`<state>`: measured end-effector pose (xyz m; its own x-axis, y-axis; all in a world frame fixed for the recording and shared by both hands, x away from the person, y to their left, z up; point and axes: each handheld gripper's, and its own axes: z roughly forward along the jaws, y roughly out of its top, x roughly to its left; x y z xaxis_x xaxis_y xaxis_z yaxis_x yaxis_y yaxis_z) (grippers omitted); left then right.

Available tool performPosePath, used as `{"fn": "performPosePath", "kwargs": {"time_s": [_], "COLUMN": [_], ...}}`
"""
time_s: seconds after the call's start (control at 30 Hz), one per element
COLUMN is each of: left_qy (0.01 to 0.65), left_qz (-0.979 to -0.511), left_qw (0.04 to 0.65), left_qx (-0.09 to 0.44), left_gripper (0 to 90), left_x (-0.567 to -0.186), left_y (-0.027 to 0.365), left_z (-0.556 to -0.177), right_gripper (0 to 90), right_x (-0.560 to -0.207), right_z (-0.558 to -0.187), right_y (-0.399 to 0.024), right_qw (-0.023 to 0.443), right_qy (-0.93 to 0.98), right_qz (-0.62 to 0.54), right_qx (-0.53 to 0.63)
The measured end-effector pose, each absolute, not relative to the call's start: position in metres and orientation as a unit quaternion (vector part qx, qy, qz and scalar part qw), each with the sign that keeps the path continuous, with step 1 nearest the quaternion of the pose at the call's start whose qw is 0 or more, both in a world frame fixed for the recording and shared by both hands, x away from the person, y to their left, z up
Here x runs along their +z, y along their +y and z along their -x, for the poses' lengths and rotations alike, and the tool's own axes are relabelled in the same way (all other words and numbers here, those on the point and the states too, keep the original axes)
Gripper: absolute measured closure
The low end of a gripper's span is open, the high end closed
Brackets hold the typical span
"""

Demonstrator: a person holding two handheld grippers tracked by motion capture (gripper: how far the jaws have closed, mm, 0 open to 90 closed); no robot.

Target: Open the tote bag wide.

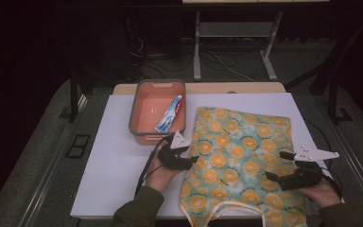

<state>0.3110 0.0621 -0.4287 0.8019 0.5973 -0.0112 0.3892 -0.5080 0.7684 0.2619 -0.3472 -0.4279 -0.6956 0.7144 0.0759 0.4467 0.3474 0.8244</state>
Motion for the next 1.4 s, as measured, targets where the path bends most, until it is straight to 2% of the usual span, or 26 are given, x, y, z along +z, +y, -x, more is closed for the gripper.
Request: {"fn": "performPosePath", "kwargs": {"time_s": [0.07,0.2,0.33,0.47,0.63,0.8,0.83,1.0,1.27,1.4], "left_qy": [0.29,0.292,0.293,0.287,0.271,0.26,0.257,0.255,0.278,0.291], "left_qz": [-0.861,-0.868,-0.874,-0.879,-0.886,-0.888,-0.89,-0.888,-0.874,-0.867], "left_qw": [0.4,0.389,0.381,0.375,0.368,0.373,0.371,0.375,0.377,0.384], "left_qx": [0.119,0.098,0.078,0.066,0.083,0.065,0.066,0.083,0.13,0.13], "left_gripper": [36.3,33.9,33.9,39.0,59.2,87.0,88.6,89.6,89.6,89.5], "left_x": [-0.43,-0.436,-0.443,-0.448,-0.448,-0.448,-0.447,-0.441,-0.439,-0.446], "left_y": [0.068,0.075,0.075,0.069,0.065,0.064,0.063,0.062,0.064,0.063], "left_z": [-0.3,-0.281,-0.274,-0.274,-0.271,-0.272,-0.273,-0.281,-0.333,-0.35], "right_gripper": [3.1,3.1,3.1,3.1,3.1,3.1,3.1,3.1,3.1,3.1], "right_x": [-0.428,-0.428,-0.428,-0.428,-0.429,-0.429,-0.429,-0.429,-0.43,-0.43], "right_z": [-0.262,-0.262,-0.262,-0.262,-0.263,-0.262,-0.262,-0.262,-0.263,-0.263], "right_y": [-0.347,-0.346,-0.346,-0.346,-0.346,-0.345,-0.345,-0.345,-0.345,-0.345], "right_qw": [0.151,0.152,0.152,0.153,0.153,0.153,0.153,0.154,0.152,0.152], "right_qy": [0.807,0.808,0.808,0.808,0.809,0.81,0.81,0.81,0.811,0.81], "right_qz": [-0.359,-0.359,-0.359,-0.358,-0.359,-0.358,-0.358,-0.358,-0.359,-0.359], "right_qx": [0.443,0.443,0.442,0.442,0.441,0.439,0.439,0.439,0.437,0.437]}}
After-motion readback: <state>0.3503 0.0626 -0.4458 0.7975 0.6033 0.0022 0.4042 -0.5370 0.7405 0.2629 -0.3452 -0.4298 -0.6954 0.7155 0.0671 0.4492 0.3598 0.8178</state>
